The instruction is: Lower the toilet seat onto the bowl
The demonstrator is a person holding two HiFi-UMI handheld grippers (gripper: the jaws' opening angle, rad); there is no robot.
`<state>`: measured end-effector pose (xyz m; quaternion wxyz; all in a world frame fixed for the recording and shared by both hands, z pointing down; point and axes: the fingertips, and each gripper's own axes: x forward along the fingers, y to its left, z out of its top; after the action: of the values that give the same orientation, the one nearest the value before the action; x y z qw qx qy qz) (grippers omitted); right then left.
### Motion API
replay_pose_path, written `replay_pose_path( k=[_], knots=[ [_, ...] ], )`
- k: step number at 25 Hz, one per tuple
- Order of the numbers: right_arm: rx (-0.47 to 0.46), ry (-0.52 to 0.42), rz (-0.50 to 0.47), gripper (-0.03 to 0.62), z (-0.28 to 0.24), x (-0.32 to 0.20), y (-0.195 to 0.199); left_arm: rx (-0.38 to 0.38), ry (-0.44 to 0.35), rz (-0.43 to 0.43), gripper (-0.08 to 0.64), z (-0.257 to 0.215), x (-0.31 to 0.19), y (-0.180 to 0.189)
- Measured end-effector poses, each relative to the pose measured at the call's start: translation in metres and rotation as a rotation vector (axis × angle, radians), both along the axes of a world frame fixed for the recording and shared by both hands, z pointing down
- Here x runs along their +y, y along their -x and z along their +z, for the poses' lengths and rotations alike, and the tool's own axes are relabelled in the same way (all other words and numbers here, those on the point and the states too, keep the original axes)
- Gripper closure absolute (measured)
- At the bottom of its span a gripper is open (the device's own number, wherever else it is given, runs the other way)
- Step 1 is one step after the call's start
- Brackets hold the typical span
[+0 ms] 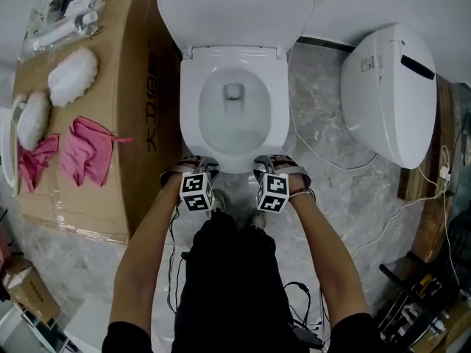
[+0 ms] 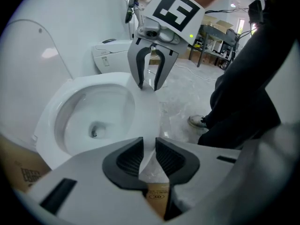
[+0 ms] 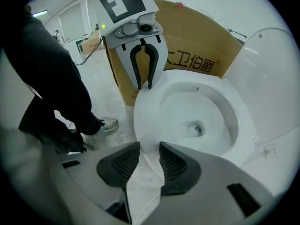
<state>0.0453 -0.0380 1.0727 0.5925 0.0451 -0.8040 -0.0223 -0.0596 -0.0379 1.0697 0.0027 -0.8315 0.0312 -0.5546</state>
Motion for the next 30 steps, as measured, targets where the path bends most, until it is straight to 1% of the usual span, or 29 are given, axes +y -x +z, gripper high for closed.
replay_pose_path(
  k=[3, 5, 6, 8, 10, 13, 15, 17, 18, 20, 22, 25, 28, 30],
  knots=[
    [-0.005, 0.013, 0.010, 0.440, 0.000, -0.001, 0.000, 0.018, 0.011, -0.025, 0.474, 0.000, -0.002, 0.001],
    [-0.007, 0.035, 0.044, 0.434, 0.000, -0.001, -0.001, 0.018, 0.011, -0.054, 0.474, -0.001, -0.002, 0.000],
    [-0.011, 0.046, 0.071, 0.431, -0.003, -0.002, -0.002, 0.022, 0.009, -0.083, 0.474, -0.004, -0.002, 0.000],
    [-0.028, 0.064, 0.139, 0.431, -0.013, -0.004, -0.004, 0.052, 0.009, -0.169, 0.474, -0.016, -0.006, -0.002],
    [-0.061, 0.095, 0.236, 0.434, -0.032, -0.004, -0.006, 0.095, 0.010, -0.269, 0.477, -0.036, -0.009, -0.004],
    [-0.156, 0.105, 0.434, 0.504, -0.083, -0.010, -0.005, 0.159, -0.011, -0.436, 0.508, -0.082, -0.013, -0.002],
    [-0.260, 0.084, 0.603, 0.531, -0.133, -0.021, -0.006, 0.212, -0.040, -0.571, 0.536, -0.127, -0.017, 0.003],
    [-0.391, 0.058, 0.776, 0.548, -0.192, -0.030, -0.008, 0.274, -0.067, -0.713, 0.545, -0.181, -0.018, 0.009],
    [-0.458, 0.037, 0.850, 0.552, -0.225, -0.035, -0.009, 0.302, -0.090, -0.768, 0.546, -0.212, -0.019, 0.012],
    [-0.559, -0.020, 0.957, 0.558, -0.291, -0.042, -0.015, 0.348, -0.163, -0.831, 0.548, -0.277, -0.023, 0.014],
    [-0.624, -0.085, 1.022, 0.563, -0.358, -0.044, -0.022, 0.404, -0.248, -0.861, 0.549, -0.347, -0.027, 0.013],
    [-0.735, -0.171, 1.084, 0.565, -0.456, -0.047, -0.030, 0.491, -0.362, -0.922, 0.549, -0.449, -0.031, 0.018],
    [-0.833, -0.262, 1.081, 0.565, -0.546, -0.045, -0.038, 0.605, -0.436, -1.001, 0.549, -0.545, -0.027, 0.021],
    [-0.891, -0.330, 1.058, 0.565, -0.596, -0.044, -0.040, 0.678, -0.495, -1.027, 0.549, -0.601, -0.023, 0.023]
  ],
)
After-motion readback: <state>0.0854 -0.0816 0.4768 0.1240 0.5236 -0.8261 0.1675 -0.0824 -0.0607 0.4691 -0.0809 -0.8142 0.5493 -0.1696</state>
